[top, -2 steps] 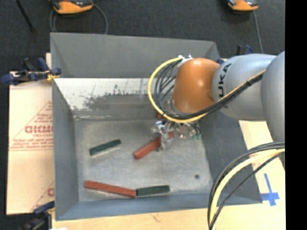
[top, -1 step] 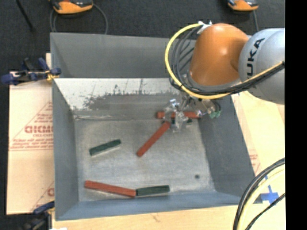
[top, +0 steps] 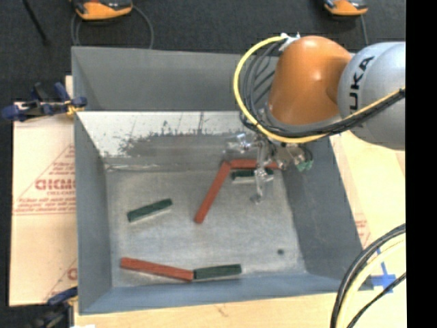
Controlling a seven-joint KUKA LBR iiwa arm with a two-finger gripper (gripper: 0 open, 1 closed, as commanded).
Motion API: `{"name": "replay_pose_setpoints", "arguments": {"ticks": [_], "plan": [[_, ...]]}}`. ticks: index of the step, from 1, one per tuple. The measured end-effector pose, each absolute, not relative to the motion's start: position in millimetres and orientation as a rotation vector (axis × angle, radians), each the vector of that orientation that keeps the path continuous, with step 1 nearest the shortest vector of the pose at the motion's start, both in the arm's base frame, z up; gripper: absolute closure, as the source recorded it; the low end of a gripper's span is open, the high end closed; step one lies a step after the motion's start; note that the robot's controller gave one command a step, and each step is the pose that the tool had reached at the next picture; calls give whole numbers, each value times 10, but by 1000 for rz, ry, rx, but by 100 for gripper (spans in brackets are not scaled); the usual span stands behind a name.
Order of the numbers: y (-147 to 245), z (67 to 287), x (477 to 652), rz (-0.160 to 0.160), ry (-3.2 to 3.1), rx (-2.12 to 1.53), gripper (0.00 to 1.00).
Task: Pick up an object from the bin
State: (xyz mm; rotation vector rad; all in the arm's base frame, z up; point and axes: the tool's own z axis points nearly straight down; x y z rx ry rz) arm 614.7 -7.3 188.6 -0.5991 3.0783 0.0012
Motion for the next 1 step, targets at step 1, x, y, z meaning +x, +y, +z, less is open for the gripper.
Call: {"name": "replay_pose_setpoints", "arguments": {"ticks": [1], "plan": [[1188,1686,6340,7,3114,-361,0]]}}
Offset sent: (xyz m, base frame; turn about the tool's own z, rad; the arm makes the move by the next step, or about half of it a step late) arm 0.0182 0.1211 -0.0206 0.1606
